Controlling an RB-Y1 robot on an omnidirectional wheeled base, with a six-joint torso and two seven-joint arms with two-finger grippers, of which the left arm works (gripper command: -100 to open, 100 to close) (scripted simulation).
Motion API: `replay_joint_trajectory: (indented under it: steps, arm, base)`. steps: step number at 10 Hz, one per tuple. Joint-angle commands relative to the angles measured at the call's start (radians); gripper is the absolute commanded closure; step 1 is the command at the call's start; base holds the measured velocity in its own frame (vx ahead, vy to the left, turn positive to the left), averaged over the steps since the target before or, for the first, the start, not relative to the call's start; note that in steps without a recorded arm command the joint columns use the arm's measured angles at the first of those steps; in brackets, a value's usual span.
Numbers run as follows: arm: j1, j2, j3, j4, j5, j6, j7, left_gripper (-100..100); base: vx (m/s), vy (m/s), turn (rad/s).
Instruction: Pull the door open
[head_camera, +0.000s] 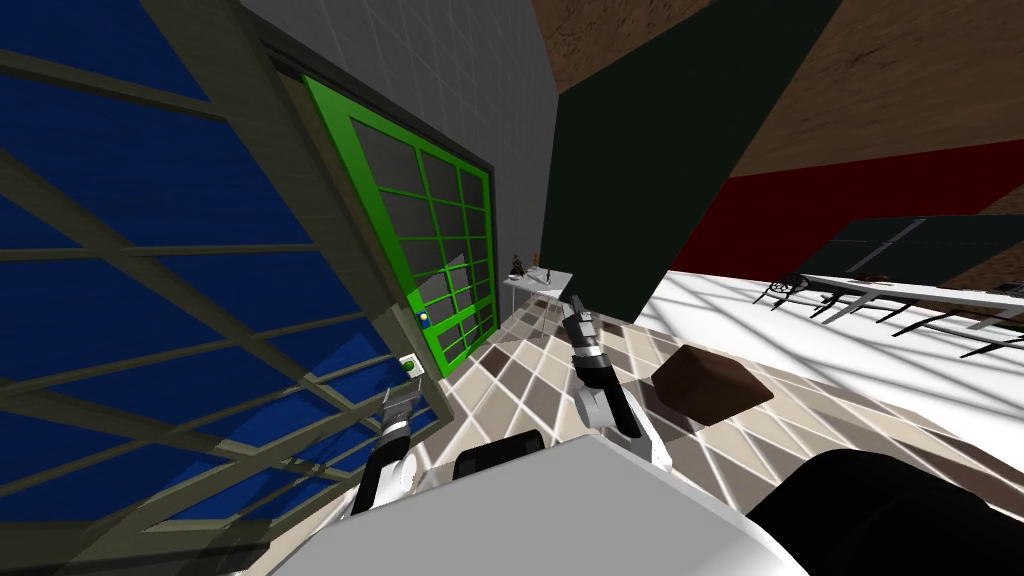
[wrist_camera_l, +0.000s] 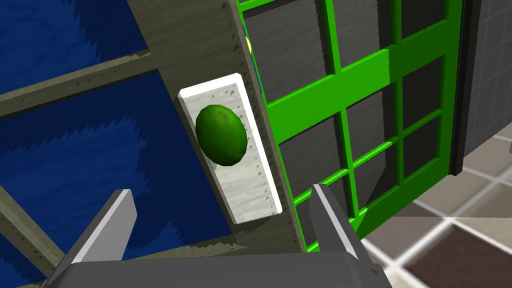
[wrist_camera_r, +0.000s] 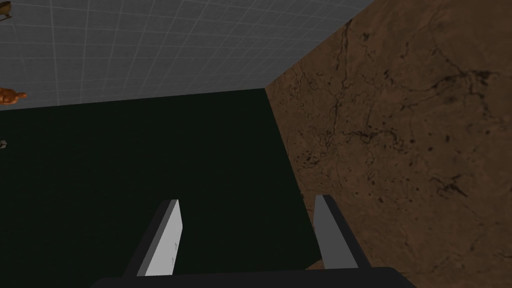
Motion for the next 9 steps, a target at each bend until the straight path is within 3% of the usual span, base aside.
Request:
replay_joint_trajectory:
  steps: [1,7,8,9]
  arm:
    - [0.004,-0.006,-0.006,-0.014,0.021,0.004,0.050,-100]
    - [0.007,-0.025,-0.027,-0.038,0.081,0.009,0.184,-100]
    - [0.005,-0.023,-0.025,-0.033,0.074,0.007,0.169,-100]
    - [0.016,0.002,-0.020,-0.024,0.080,0.000,0.202,-100]
  base:
    - [-0.076,0.017,-0.048]
    - [-0.074,0.018,-0.037]
    - [-0.034,0.002,-0.010]
    - [0.126,0.016,-0.127]
